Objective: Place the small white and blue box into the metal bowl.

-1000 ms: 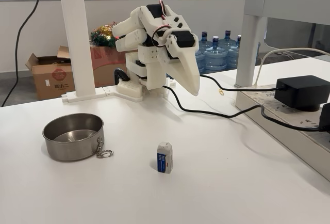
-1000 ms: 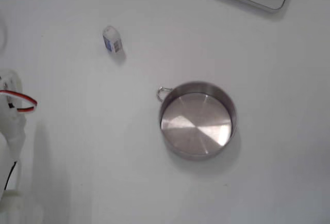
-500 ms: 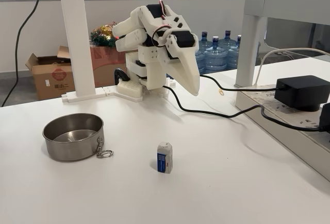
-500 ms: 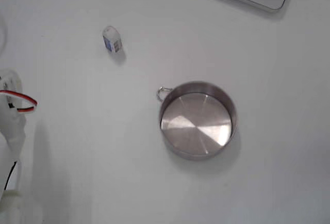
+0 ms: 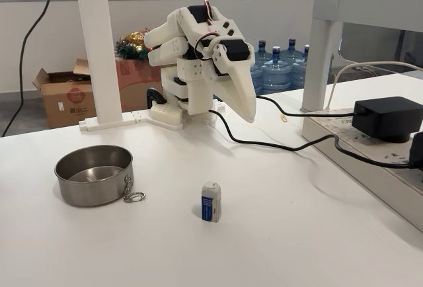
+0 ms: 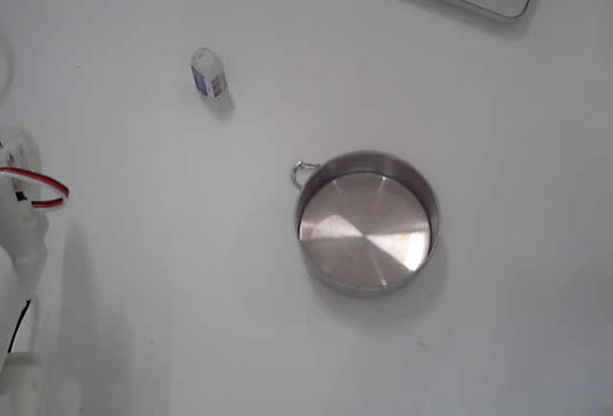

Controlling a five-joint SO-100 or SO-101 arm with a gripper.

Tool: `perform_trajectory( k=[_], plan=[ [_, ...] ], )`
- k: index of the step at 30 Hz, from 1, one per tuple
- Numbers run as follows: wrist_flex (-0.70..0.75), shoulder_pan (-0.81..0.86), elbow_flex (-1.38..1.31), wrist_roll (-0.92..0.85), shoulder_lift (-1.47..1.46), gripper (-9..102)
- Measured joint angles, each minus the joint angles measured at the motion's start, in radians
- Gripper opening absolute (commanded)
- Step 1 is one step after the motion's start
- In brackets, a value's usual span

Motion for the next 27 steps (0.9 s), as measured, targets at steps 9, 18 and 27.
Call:
perform_trajectory(
  k=[9,18,27],
  plan=[
    [0.000,0.000,0.000,0.000,0.000,-5],
    [0.000,0.000,0.000,0.000,0.000,-5],
    [-0.247,0.069,-0.078,0.005,-0.374,-5]
  ],
)
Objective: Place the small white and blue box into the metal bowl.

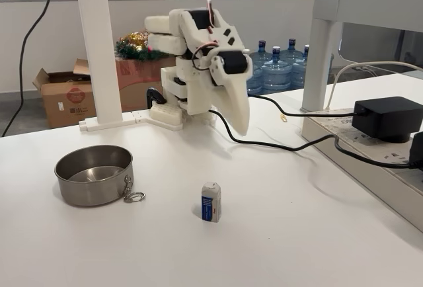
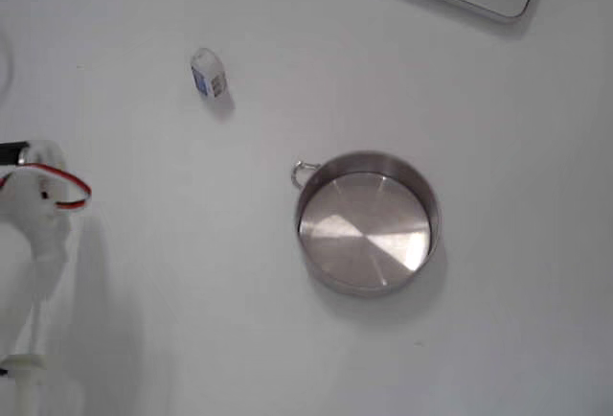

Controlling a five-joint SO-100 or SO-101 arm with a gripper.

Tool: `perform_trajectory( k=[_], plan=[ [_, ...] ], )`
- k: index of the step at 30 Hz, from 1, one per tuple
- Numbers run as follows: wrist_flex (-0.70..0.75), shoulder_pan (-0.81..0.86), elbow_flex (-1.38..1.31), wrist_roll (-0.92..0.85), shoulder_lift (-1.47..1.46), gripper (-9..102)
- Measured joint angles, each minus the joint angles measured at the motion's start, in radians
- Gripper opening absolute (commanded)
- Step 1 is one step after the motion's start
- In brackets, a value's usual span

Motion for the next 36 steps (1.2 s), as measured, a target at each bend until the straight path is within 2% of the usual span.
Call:
perform_trajectory(
  k=[10,13,17,20,22,24,26,30,33,36],
  plan=[
    [-0.551,0.155,-0.183,0.034,-0.554,-5],
    [-0.684,0.161,-0.181,0.034,-0.612,-5],
    [-0.847,0.186,-0.138,0.117,-0.637,-5],
    [-1.006,0.230,-0.054,0.318,-0.641,-5],
    [-1.124,0.255,0.020,0.538,-0.644,-5],
    [-1.184,0.301,0.064,0.779,-0.640,-5],
    [-1.195,0.328,0.064,1.012,-0.707,-5],
    [-1.210,0.377,0.064,1.368,-0.807,-5],
    [-1.216,0.373,0.064,1.543,-0.862,-5],
    [-1.216,0.374,0.063,1.631,-0.888,-5]
  ],
)
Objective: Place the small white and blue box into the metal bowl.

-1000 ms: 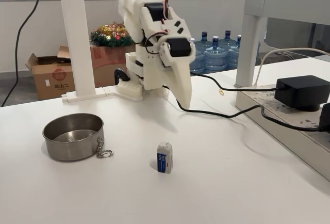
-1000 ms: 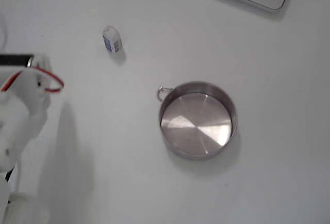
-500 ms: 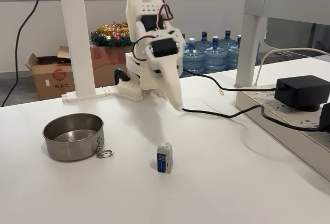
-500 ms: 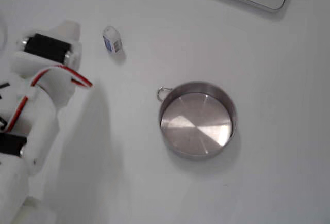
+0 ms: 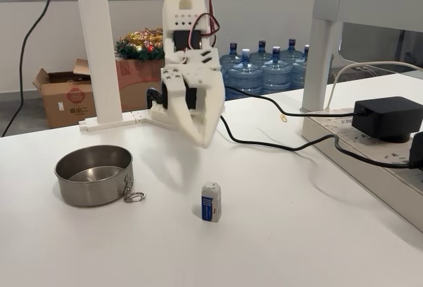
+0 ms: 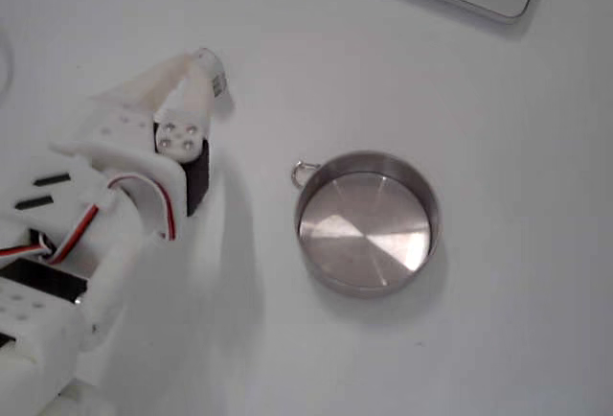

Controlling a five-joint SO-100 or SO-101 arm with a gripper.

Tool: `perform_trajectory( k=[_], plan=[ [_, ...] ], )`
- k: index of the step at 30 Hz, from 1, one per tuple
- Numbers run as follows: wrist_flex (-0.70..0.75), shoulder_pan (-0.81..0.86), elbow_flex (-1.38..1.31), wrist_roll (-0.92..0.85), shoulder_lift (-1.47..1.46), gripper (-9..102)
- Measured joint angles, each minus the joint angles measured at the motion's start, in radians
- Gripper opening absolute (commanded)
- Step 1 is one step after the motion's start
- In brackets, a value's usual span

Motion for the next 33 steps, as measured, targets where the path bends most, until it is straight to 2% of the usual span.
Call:
perform_trajectory(
  k=[22,24,29,33],
  plan=[
    [0.000,-0.029,-0.081,0.043,-0.222,-4],
    [0.000,-0.029,-0.087,0.043,-0.230,0],
    [0.000,-0.029,-0.092,0.043,-0.232,18],
    [0.000,-0.037,-0.104,0.043,-0.232,22]
  ],
)
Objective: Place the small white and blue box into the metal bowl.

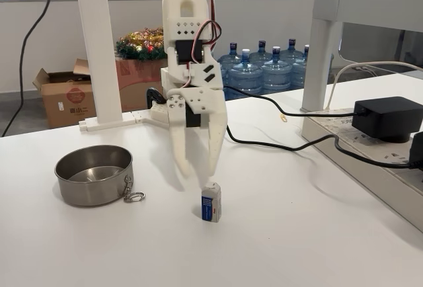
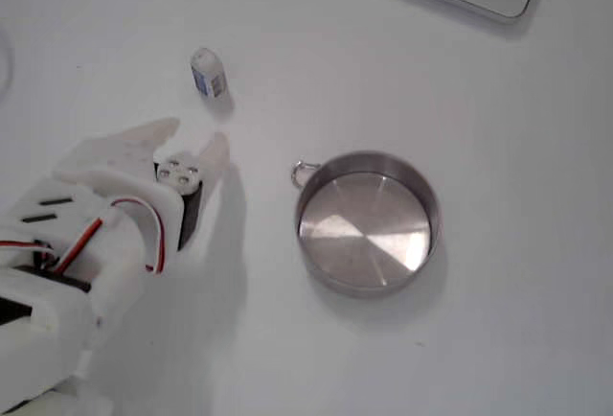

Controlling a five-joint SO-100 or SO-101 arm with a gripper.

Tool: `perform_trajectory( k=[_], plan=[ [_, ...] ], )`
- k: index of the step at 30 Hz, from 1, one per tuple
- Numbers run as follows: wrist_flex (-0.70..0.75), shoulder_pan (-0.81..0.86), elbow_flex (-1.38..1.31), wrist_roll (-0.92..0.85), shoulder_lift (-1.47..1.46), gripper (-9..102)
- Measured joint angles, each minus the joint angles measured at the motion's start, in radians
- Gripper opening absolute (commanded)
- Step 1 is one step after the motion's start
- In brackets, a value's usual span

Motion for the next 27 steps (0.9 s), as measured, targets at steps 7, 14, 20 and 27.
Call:
perform_trajectory(
  k=[7,14,20,27],
  plan=[
    [0.000,-0.025,-0.087,0.000,-0.080,22],
    [0.000,-0.028,-0.166,0.000,-0.172,22],
    [0.000,-0.028,-0.210,0.000,-0.227,22],
    [0.000,-0.052,-0.249,0.000,-0.259,22]
  ],
)
